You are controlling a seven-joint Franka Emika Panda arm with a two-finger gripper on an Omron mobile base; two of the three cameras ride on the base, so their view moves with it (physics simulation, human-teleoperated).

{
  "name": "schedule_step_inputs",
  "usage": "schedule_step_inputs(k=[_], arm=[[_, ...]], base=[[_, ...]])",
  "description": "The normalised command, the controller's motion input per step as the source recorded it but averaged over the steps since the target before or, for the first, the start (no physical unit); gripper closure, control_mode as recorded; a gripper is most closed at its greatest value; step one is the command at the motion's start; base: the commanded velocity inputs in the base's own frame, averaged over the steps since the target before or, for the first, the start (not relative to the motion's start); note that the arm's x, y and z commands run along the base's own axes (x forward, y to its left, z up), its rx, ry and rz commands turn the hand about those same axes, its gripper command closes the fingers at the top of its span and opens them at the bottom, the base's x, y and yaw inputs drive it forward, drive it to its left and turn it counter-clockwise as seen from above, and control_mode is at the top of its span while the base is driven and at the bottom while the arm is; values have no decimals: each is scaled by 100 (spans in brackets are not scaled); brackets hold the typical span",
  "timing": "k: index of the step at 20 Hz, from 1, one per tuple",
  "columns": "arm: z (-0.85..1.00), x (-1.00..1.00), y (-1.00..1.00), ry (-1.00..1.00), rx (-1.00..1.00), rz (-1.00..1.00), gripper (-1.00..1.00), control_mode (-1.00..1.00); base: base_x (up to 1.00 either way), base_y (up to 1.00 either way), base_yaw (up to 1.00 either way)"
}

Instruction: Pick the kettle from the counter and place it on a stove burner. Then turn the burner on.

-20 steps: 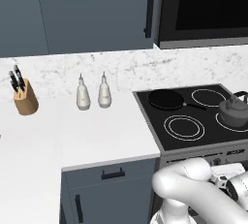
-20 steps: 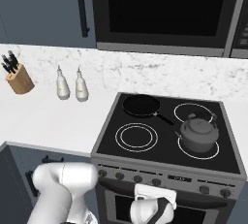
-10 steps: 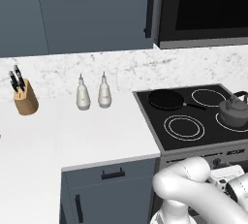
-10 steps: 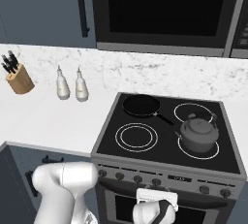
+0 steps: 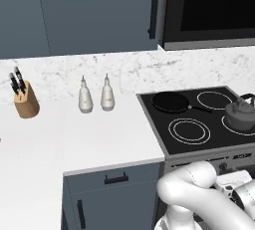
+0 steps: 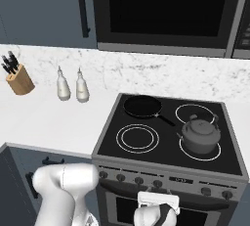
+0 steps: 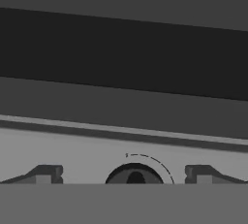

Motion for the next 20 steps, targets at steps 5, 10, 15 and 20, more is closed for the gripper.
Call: schedule_step_inputs(k=[5, 10, 15, 20], arm=[[32, 0, 5, -1, 0, 0, -100, -100], [5, 0, 0, 0, 0, 0, -100, -100], [0, 0, 9, 0, 0, 0, -100, -100], [0, 0, 0, 0, 0, 0, -100, -100]], base=[[0, 0, 0], [0, 0, 0], [0, 0, 0], [0, 0, 0]])
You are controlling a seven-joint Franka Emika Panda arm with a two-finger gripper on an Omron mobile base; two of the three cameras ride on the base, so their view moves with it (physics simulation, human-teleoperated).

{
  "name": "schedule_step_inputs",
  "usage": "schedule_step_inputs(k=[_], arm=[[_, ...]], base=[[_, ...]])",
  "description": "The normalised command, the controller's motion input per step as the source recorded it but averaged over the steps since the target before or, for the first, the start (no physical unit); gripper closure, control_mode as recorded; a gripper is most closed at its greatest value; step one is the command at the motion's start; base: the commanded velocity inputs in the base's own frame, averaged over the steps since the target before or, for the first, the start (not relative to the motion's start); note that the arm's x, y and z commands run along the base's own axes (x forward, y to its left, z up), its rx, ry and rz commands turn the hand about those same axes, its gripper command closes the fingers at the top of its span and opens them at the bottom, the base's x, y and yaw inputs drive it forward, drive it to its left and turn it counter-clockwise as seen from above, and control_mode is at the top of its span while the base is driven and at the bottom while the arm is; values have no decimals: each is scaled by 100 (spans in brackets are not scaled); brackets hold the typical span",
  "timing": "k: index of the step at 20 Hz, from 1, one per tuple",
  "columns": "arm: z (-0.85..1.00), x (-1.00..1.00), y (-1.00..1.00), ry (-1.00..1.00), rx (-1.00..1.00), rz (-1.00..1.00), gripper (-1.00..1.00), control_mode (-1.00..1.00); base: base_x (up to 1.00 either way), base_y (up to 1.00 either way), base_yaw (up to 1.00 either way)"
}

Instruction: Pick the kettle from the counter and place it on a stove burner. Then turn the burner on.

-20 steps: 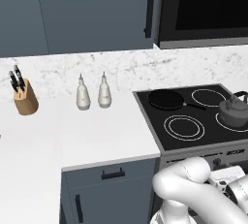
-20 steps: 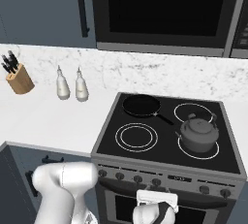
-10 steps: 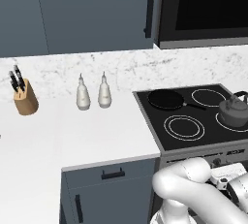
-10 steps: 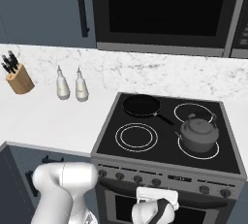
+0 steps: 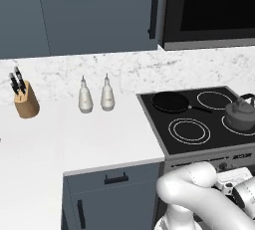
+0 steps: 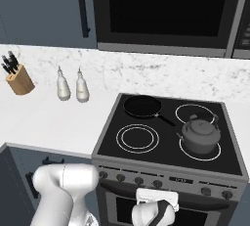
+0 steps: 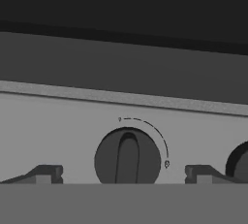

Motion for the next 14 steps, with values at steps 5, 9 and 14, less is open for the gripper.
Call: schedule_step_inputs(k=[5, 9, 14], arm=[[0, 2, 0, 0, 0, 0, 100, -100], [0, 29, 0, 1, 0, 0, 100, -100], [0, 31, 0, 0, -3, 0, 100, -100]], base=[[0, 0, 0], [0, 0, 0], [0, 0, 0]])
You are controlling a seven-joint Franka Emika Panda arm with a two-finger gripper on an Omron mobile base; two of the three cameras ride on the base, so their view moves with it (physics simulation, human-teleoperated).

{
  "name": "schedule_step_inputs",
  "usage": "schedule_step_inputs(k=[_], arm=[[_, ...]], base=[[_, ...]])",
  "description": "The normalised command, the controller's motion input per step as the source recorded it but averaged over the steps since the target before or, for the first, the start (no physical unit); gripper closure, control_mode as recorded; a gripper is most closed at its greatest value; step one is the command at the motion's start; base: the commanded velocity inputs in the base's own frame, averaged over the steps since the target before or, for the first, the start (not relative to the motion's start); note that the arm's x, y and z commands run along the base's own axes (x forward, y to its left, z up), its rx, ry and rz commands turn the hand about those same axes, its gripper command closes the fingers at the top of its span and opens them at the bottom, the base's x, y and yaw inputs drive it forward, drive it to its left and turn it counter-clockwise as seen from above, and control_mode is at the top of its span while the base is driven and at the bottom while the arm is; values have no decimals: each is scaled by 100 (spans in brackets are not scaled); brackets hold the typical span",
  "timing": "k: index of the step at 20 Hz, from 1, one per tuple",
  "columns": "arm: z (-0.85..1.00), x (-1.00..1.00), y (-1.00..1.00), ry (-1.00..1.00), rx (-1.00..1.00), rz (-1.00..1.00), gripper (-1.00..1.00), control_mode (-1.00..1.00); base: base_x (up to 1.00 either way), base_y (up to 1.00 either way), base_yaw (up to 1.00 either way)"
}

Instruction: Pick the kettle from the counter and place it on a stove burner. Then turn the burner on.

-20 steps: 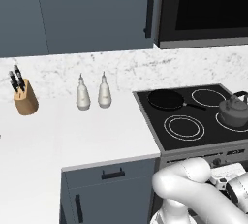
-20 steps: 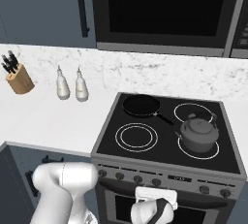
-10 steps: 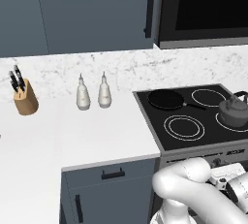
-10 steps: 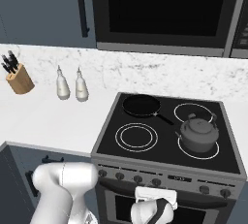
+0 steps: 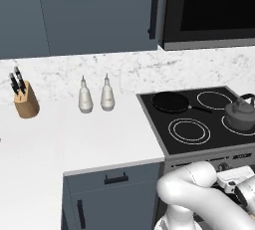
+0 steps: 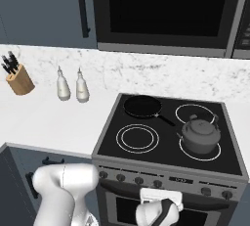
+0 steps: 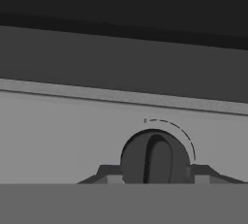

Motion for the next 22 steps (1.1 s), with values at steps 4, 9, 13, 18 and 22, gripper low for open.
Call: schedule_step_inputs(k=[4, 9, 13, 18, 22], arm=[[-8, 15, 0, 0, -23, 3, 100, -100], [-15, 5, 0, -2, -36, 6, 100, -100], [-16, 2, 0, -8, -40, 6, 100, -100], [-24, 6, 3, -9, -41, 6, 100, -100], [-28, 10, 4, -8, -42, 7, 100, -100]], base=[[0, 0, 0], [0, 0, 0], [0, 0, 0], [0, 0, 0], [0, 0, 0]])
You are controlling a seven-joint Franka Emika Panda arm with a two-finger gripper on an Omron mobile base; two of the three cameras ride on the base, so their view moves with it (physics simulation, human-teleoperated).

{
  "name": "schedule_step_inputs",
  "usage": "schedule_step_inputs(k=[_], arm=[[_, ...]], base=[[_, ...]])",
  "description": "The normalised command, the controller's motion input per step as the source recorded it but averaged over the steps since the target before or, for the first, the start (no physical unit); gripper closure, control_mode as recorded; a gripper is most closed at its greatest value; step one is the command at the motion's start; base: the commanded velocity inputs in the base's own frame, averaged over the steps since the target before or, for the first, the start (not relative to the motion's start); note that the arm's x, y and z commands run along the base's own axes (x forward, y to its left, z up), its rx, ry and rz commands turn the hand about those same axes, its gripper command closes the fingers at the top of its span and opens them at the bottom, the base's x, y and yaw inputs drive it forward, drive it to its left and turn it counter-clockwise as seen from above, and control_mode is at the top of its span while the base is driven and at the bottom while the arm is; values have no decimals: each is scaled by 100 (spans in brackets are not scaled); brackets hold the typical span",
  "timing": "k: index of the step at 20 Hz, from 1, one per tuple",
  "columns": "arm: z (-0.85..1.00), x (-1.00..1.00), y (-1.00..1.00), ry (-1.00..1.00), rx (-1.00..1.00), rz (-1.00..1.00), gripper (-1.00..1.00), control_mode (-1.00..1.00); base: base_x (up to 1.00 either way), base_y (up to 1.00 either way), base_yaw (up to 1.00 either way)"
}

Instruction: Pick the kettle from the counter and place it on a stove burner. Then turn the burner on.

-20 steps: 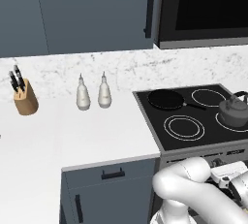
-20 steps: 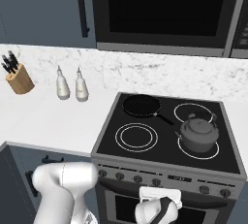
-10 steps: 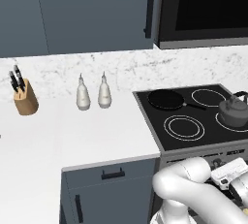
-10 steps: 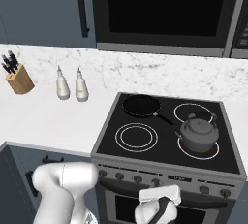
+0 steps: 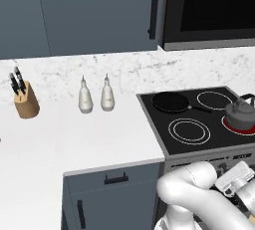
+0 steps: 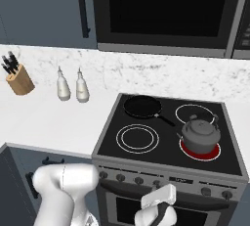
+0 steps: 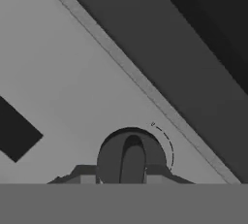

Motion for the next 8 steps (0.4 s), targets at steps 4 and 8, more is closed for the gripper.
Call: schedule_step_inputs(k=[4, 8], arm=[[-9, 3, 5, -6, -36, 8, 100, -100], [0, 0, 0, -1, -8, 5, 100, -100]], base=[[0, 0, 0], [0, 0, 0]])
